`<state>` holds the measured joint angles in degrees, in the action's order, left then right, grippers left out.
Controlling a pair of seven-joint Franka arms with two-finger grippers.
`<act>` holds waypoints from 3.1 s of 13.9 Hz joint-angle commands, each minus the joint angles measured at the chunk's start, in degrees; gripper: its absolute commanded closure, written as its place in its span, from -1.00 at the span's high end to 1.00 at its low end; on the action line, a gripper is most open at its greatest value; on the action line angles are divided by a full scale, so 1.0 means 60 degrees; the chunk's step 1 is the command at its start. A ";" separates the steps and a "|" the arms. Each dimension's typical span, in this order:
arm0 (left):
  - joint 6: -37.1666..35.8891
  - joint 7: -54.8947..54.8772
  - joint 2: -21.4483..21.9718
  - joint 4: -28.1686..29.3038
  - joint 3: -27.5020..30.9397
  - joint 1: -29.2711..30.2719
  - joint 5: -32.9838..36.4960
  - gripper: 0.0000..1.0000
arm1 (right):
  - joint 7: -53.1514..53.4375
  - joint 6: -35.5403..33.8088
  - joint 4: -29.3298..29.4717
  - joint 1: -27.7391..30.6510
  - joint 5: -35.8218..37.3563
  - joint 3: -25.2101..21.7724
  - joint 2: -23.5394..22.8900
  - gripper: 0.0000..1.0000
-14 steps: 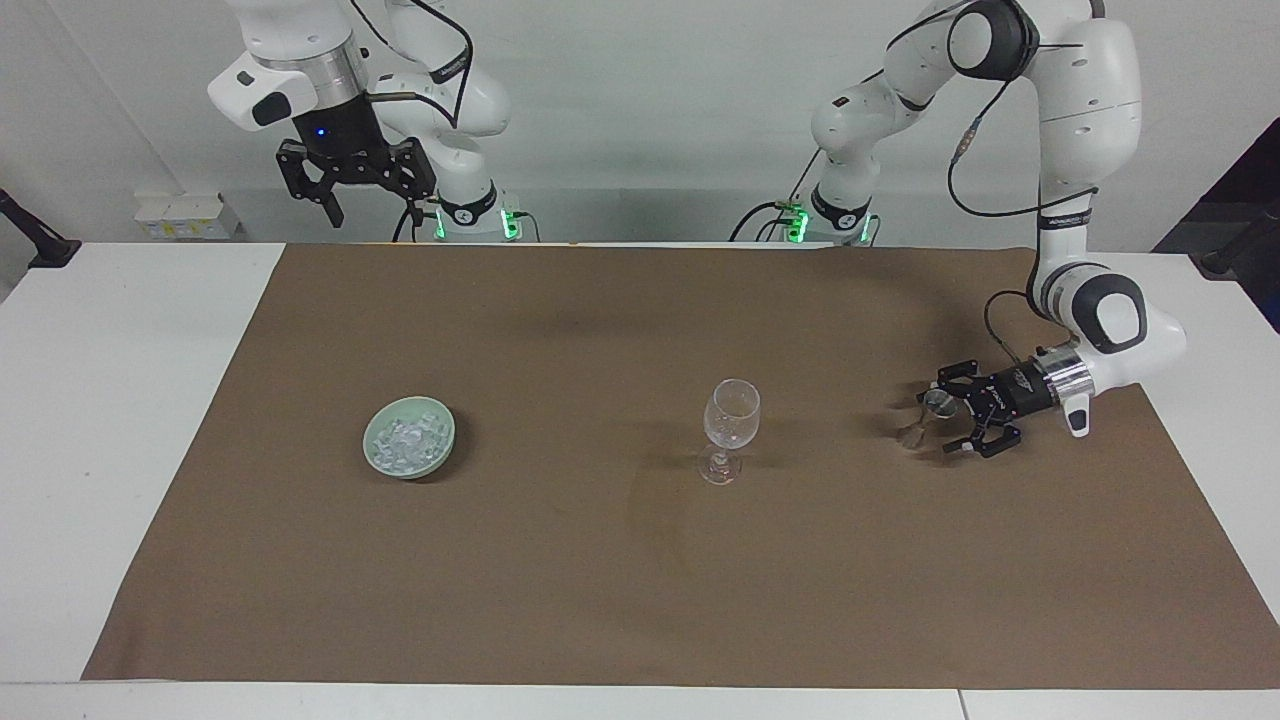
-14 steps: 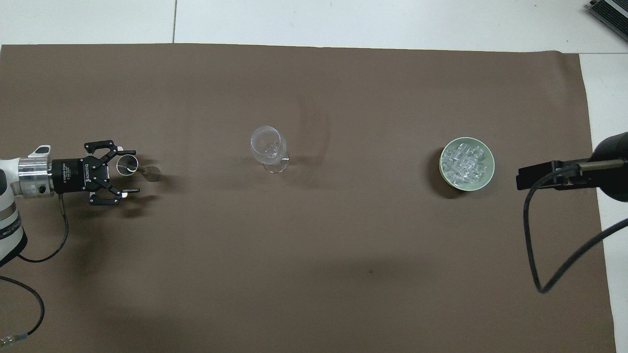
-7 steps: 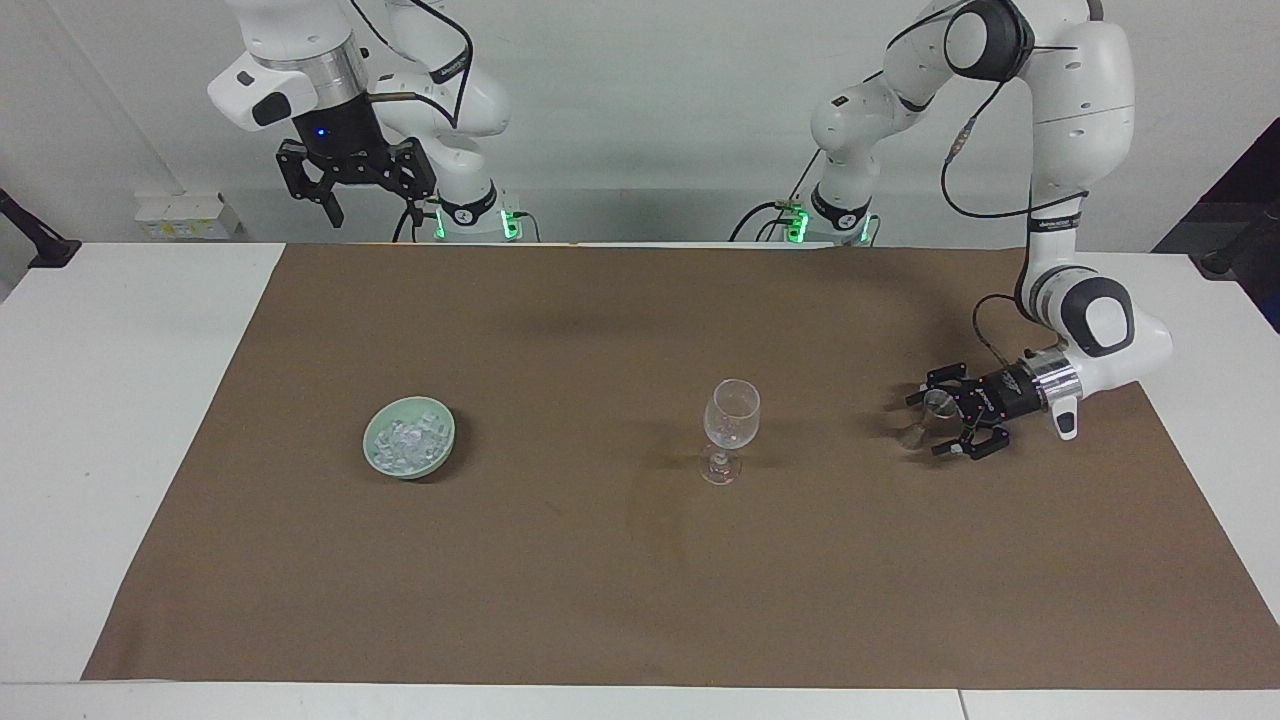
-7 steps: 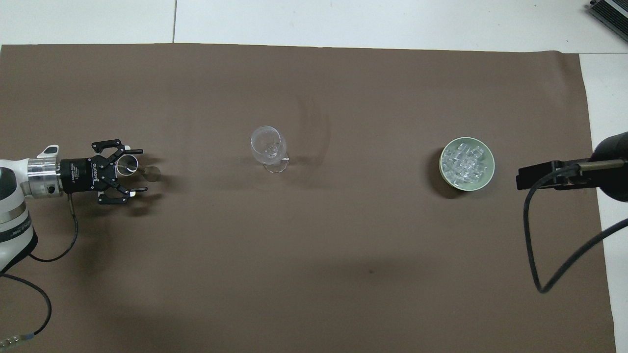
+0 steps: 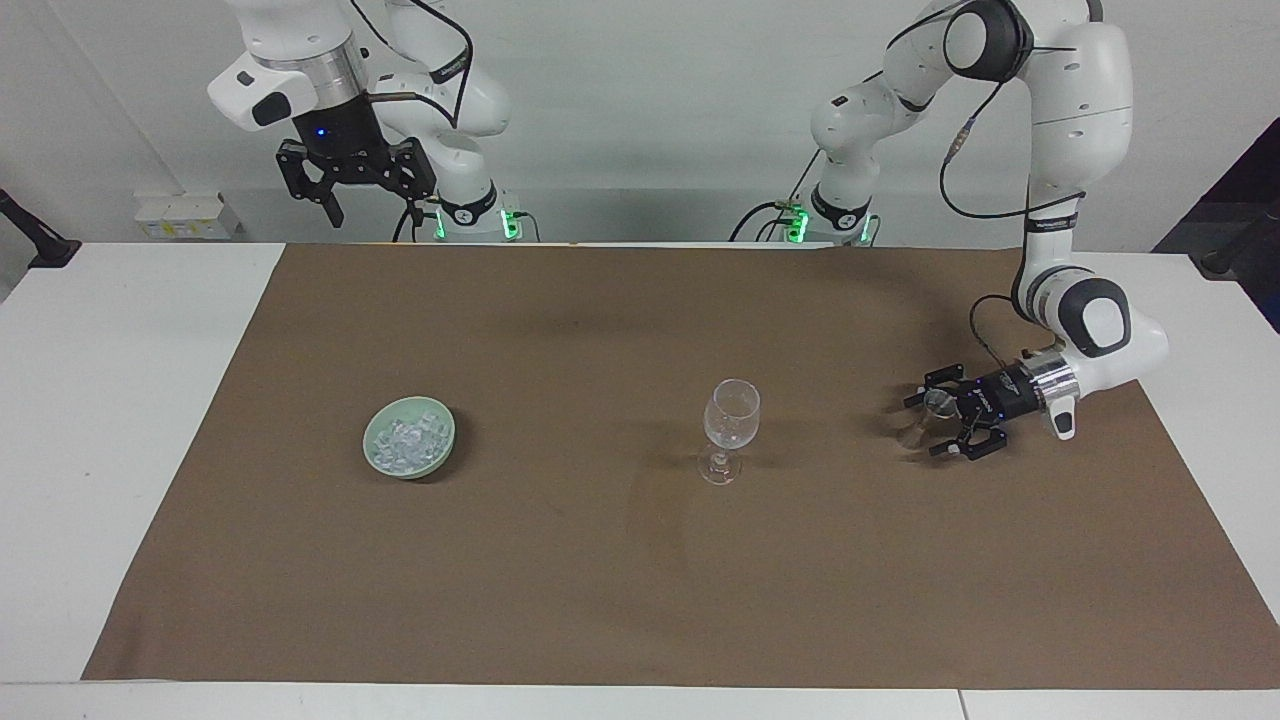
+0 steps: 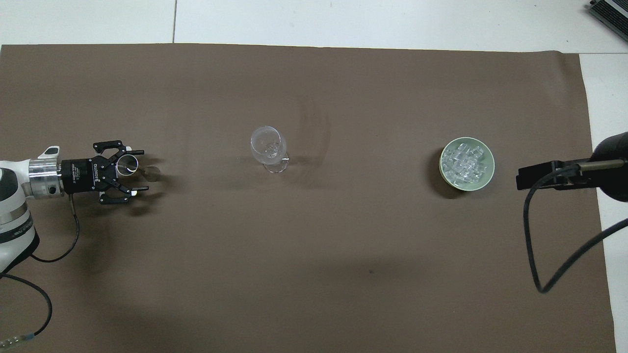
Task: Pour wine and add ice with both arms
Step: 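Close the left gripper around the small silver metal cup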
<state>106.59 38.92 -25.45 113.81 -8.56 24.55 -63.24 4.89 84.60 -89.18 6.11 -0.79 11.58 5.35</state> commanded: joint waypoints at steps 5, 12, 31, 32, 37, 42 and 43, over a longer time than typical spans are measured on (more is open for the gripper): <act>0.0209 -0.0144 0.0257 0.0339 0.0094 -0.0093 -0.0315 0.48 | -0.0200 0.0006 -0.0033 0.0197 -0.0191 0.0091 0.0046 1.00; 0.0063 -0.0100 0.0271 0.0295 0.0109 0.0053 -0.0315 0.33 | -0.0200 0.0006 -0.0033 0.0197 -0.0191 0.0091 0.0046 1.00; -0.0259 -0.0100 0.0344 0.0339 0.0094 0.0185 -0.0608 -0.51 | -0.0200 0.0006 -0.0033 0.0197 -0.0191 0.0091 0.0046 1.00; -0.0259 -0.0100 0.0344 0.0339 0.0094 0.0185 -0.0608 -0.68 | -0.0200 0.0006 -0.0033 0.0197 -0.0191 0.0091 0.0046 1.00; -0.0434 -0.0027 0.0330 0.0252 0.0123 0.0142 -0.0593 -1.00 | -0.0200 0.0006 -0.0033 0.0197 -0.0191 0.0091 0.0046 1.00; -0.0771 0.0617 0.0271 -0.0217 0.0152 0.0127 -0.0462 -1.00 | -0.0200 0.0006 -0.0033 0.0212 -0.0191 0.0091 0.0046 1.00; -0.0787 0.0632 0.0300 -0.0261 0.0153 0.0098 -0.0432 -1.00 | -0.0200 0.0006 -0.0033 0.0197 -0.0191 0.0091 0.0046 1.00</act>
<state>103.69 41.05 -24.62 112.82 -8.03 25.22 -65.77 4.89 84.60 -89.18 6.11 -0.79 11.58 5.35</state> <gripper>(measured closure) 0.784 0.000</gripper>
